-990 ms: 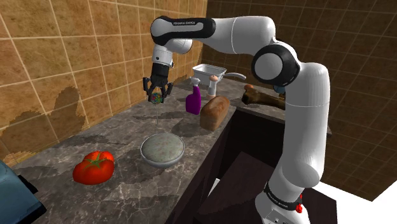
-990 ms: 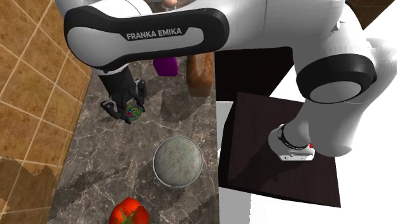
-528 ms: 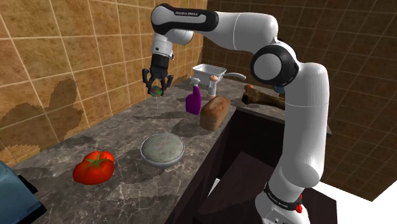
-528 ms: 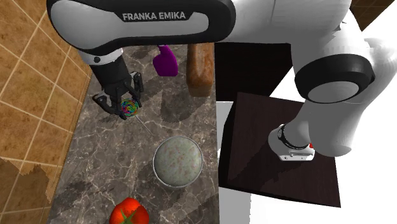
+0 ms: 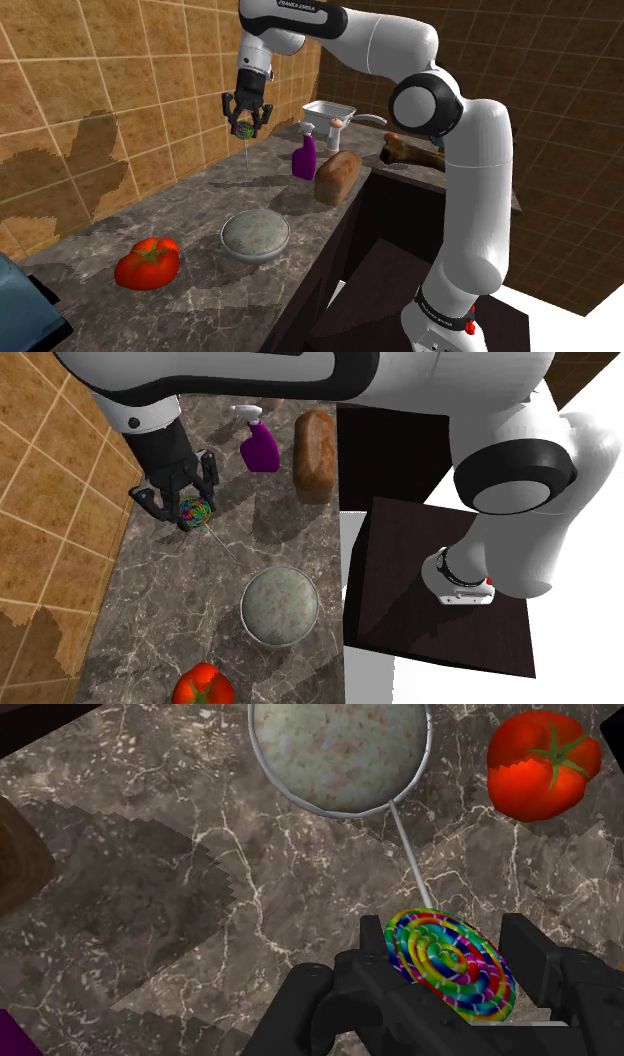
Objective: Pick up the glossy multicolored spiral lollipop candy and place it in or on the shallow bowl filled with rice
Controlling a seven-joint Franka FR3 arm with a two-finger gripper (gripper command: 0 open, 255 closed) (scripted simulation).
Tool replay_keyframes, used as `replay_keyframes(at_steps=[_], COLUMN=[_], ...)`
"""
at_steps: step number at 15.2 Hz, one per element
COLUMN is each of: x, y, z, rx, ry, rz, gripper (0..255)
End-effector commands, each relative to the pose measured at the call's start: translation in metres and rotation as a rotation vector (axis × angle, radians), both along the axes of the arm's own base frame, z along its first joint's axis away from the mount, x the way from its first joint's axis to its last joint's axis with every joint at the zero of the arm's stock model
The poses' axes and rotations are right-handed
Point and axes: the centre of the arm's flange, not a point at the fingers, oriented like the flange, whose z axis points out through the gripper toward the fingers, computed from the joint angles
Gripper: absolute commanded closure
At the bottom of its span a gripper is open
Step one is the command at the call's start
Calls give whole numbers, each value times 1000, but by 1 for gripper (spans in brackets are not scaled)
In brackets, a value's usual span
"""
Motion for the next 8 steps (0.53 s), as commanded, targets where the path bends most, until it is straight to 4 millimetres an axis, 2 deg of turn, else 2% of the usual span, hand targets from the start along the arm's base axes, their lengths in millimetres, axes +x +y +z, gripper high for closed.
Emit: replay_keyframes(at_steps=[1, 8], x=[-11, -86], y=[7, 56], z=[6, 27], rx=[0, 0], ry=[0, 0], rz=[0, 0], gripper=[255, 255])
